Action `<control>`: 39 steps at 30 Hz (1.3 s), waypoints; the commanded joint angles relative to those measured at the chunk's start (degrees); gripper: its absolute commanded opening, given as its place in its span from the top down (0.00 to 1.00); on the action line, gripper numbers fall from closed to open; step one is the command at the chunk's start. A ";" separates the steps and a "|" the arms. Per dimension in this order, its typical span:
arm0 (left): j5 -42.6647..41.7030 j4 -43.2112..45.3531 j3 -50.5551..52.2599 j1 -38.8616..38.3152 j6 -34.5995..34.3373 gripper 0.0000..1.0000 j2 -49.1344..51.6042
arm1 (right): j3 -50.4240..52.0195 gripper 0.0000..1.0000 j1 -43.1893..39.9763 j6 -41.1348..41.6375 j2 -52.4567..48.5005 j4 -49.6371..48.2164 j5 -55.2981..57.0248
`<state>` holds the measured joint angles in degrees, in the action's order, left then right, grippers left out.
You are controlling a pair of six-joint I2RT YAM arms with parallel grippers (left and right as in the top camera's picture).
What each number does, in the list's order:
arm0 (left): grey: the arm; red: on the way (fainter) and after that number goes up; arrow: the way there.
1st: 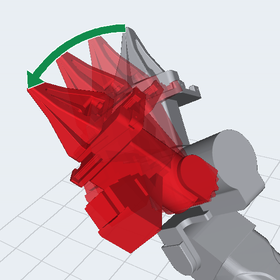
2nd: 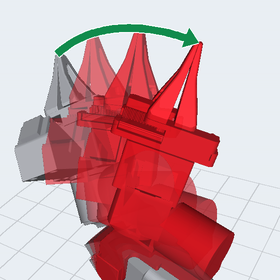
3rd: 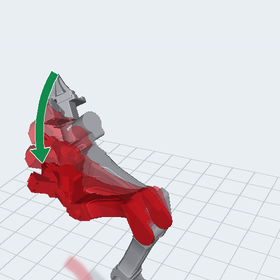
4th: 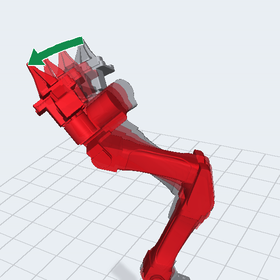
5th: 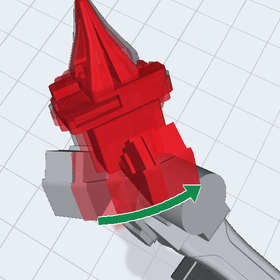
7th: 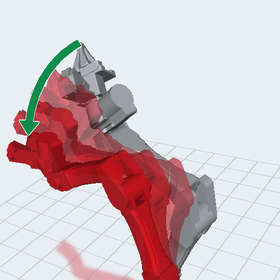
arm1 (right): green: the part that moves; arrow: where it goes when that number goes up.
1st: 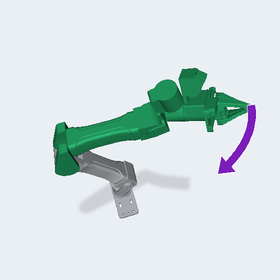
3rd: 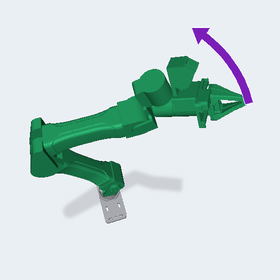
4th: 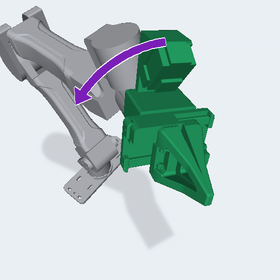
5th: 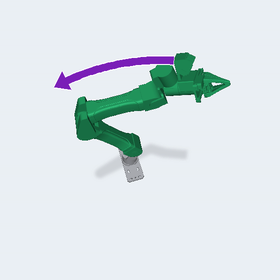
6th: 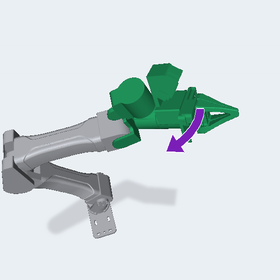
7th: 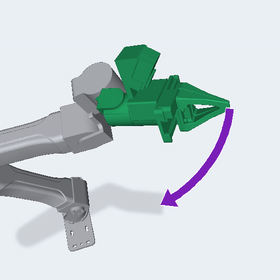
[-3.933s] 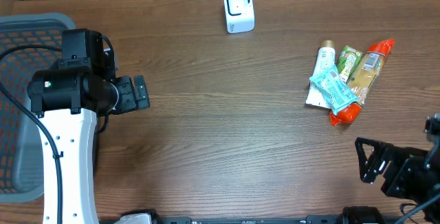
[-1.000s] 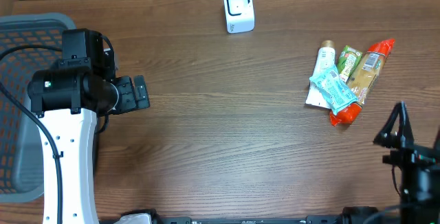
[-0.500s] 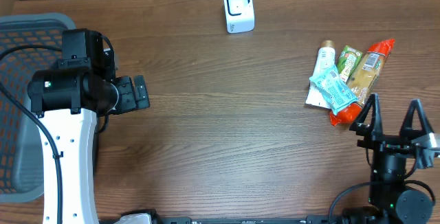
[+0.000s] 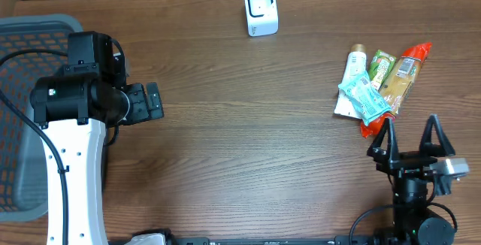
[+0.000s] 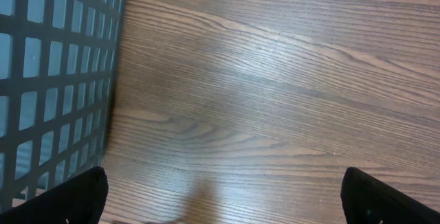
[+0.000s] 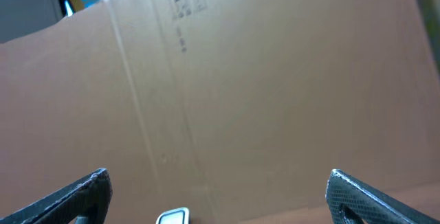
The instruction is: Scan the item barcode
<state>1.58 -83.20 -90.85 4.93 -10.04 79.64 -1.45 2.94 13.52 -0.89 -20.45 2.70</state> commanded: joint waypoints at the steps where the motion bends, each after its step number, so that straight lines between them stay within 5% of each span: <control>1: 0.33 -0.13 -0.74 0.31 1.27 0.01 0.13 | 1.03 0.00 1.31 0.15 0.76 1.86 -2.91; 12: 0.33 -0.13 -0.74 0.31 1.27 0.01 0.13 | 1.03 0.00 3.43 0.13 0.76 24.81 -3.45; 39: 0.33 -0.13 -0.74 0.31 1.27 0.00 0.13 | 0.98 0.00 3.43 0.13 0.59 25.27 -3.26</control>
<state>1.58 -83.18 -90.85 4.93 -10.04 79.64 -1.06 6.15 13.47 -0.75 5.13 -0.21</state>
